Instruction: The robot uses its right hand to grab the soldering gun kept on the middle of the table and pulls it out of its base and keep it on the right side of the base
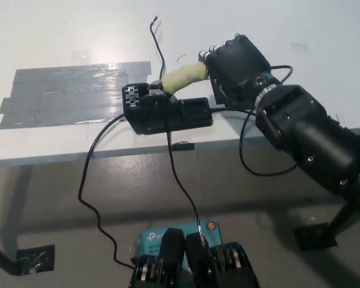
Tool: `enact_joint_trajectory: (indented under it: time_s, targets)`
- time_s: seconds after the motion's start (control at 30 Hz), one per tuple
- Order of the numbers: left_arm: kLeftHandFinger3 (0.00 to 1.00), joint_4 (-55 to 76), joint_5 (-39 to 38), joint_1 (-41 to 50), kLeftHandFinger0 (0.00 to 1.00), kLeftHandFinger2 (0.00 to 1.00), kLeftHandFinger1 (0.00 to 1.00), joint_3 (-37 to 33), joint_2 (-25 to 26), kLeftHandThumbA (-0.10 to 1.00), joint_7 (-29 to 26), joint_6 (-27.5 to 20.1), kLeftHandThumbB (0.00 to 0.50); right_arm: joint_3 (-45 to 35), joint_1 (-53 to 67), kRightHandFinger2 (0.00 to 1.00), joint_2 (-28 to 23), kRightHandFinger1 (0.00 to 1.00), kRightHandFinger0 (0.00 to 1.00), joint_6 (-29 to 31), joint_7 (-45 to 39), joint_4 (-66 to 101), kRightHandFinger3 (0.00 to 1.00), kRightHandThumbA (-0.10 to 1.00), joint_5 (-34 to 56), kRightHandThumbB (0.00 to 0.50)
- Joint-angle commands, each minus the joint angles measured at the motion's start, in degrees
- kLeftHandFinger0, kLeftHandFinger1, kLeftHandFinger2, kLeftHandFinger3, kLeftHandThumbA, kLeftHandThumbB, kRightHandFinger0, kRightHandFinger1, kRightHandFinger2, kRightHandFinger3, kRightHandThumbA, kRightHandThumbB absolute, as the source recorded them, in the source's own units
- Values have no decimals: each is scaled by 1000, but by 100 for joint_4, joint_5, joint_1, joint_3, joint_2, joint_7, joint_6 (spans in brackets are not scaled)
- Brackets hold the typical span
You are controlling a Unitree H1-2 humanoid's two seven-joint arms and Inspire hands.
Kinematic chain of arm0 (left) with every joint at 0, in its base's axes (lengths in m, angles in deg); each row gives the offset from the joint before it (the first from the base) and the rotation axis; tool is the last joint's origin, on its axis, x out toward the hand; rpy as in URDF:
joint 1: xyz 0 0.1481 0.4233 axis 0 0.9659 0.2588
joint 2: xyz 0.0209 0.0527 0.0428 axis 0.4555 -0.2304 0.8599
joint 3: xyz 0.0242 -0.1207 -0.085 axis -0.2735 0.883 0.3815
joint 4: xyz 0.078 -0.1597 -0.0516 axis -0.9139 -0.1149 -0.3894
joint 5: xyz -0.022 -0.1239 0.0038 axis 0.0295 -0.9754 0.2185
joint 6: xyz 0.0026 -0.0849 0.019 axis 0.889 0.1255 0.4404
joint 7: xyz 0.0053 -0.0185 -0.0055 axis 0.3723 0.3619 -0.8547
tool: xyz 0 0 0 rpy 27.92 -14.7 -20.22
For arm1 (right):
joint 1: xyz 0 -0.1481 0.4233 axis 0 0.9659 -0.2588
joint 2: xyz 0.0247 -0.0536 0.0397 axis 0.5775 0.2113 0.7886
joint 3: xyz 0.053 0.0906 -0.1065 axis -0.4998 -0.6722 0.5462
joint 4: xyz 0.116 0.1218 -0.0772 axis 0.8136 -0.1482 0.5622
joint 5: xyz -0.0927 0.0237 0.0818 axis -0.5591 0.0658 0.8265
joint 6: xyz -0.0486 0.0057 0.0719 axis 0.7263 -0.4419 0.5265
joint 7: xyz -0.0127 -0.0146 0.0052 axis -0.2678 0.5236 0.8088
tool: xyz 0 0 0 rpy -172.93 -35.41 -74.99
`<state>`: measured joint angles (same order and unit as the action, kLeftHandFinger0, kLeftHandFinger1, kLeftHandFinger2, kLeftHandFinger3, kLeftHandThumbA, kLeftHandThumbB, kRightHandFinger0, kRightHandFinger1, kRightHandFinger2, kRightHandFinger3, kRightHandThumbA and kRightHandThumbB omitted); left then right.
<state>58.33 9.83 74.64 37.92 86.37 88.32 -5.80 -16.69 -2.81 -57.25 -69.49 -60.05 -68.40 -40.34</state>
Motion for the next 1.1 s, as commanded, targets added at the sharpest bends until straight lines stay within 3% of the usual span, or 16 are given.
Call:
enact_joint_trajectory:
  time_s: [0.0,0.07,0.17,0.2,0.23,0.27,0.37,0.4,0.43,0.53,0.63,0.73,0.83,0.93,0.97,1.07]
  targets:
    - [1000,97,163,18,1000,1000,1000,73,136,512,202,81,149,-206,146,484,-488,1,0,275,1874,-547,287,-78,-624,301]
    - [1000,80,169,14,1000,1000,1000,67,139,518,197,81,147,-216,26,438,-567,15,0,414,2054,-637,206,-99,-643,268]
    - [1000,69,167,-9,1000,1000,1000,70,153,526,208,81,150,-266,-111,481,-588,28,0,526,2273,-799,121,-100,-630,246]
    - [1000,94,166,-1,1000,1000,1000,100,147,525,225,81,152,-312,-192,477,-597,19,0,538,2350,-861,146,-100,-627,252]
    - [1000,100,185,4,1000,1000,1000,108,140,527,224,81,156,-348,-236,476,-608,18,0,561,2319,-877,190,-100,-589,226]
    - [1000,113,215,12,1000,1000,1000,119,134,529,232,81,152,-416,-304,489,-656,29,0,587,2223,-852,282,-100,-521,232]
    - [1000,104,237,17,1000,1000,1000,157,106,525,254,81,152,-523,-383,491,-695,42,0,709,2232,-859,285,-100,-473,242]
    - [1000,116,260,22,1000,1000,1000,179,92,524,275,81,152,-606,-485,453,-746,57,0,822,2241,-897,318,-100,-406,268]
    - [1000,137,283,-6,1000,1000,1000,184,119,525,312,81,148,-631,-608,413,-807,11,0,752,2239,-955,361,-100,-512,295]
    - [1000,162,372,-15,1000,1000,1000,199,129,547,368,81,153,-679,-738,344,-859,0,0,812,2320,-1093,461,-84,-604,336]
    - [1000,166,386,-6,1000,1000,1000,278,75,544,425,81,153,-762,-800,274,-987,0,0,949,2541,-1090,279,-42,-666,295]
    - [1000,176,409,-12,1000,1000,1000,308,69,541,471,81,155,-951,-793,282,-1089,0,0,1060,2363,-984,310,-92,-479,289]
    - [1000,161,406,29,1000,1000,1000,322,74,544,473,81,156,-1023,-769,264,-1180,0,0,1097,2441,-995,386,-7,-541,334]
    - [1000,174,439,57,1000,1000,1000,350,54,547,485,81,153,-1115,-737,217,-1240,0,0,1084,2473,-986,350,-21,-548,360]
    - [1000,153,430,53,1000,1000,1000,369,39,537,492,81,153,-1166,-720,228,-1263,0,0,1144,2528,-1015,299,-78,-481,365]
    - [1000,137,442,45,1000,1000,1000,438,13,527,519,81,162,-1249,-690,225,-1311,0,0,1176,2555,-1004,309,-31,-441,386]
